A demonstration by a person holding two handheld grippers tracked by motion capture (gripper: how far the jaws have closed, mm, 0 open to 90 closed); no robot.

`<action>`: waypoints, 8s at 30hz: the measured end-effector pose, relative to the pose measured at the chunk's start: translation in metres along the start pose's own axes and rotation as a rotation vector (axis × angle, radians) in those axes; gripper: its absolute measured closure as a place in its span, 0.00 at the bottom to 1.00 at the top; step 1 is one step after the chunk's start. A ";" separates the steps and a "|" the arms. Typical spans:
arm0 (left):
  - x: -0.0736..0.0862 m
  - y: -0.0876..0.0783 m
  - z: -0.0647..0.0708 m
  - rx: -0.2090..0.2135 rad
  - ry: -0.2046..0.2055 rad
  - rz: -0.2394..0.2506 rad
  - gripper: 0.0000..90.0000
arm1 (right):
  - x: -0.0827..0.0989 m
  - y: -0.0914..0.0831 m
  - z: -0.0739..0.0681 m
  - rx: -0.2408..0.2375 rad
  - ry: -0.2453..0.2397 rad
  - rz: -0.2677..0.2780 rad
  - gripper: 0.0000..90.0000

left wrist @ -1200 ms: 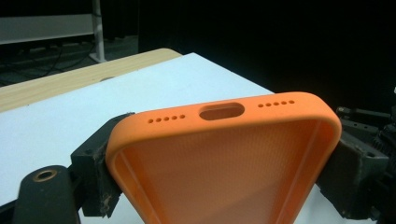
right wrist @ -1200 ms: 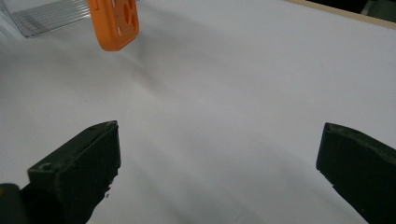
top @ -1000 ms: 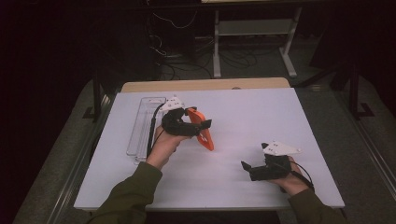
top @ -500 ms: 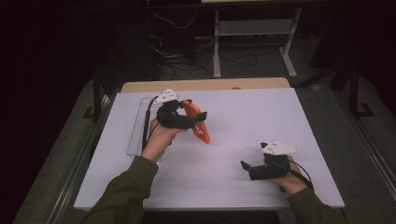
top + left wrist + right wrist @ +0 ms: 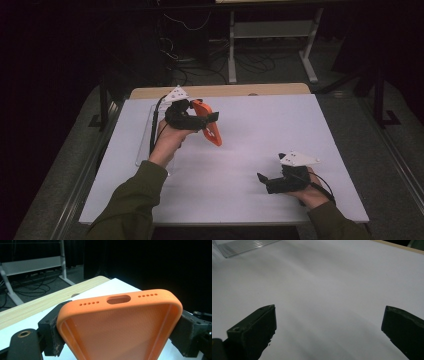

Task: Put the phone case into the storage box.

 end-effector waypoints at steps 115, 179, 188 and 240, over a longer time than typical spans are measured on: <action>0.021 -0.032 -0.149 -0.643 -0.095 -0.144 0.16 | 0.000 0.001 -0.002 -0.009 -0.005 -0.010 0.00; 0.050 0.005 -0.172 -0.714 -0.072 -0.209 0.15 | 0.000 0.001 -0.003 -0.019 -0.004 -0.010 0.00; 0.051 0.006 -0.173 -0.707 -0.084 -0.184 0.13 | 0.000 0.001 -0.003 -0.020 -0.009 -0.009 0.00; 0.038 -0.042 -0.132 -0.446 -0.076 -0.201 0.00 | -0.001 -0.001 -0.004 -0.037 -0.010 -0.005 0.00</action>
Point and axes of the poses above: each handheld gripper's, and its own axes: y roughly forward along the jaws, x roughly out of its underside, z roughly to its right, the point moved 3 cm from there along y, roughly forward along the jaws, and after that the axes turned 6 degrees about y, right-handed, at the moved point
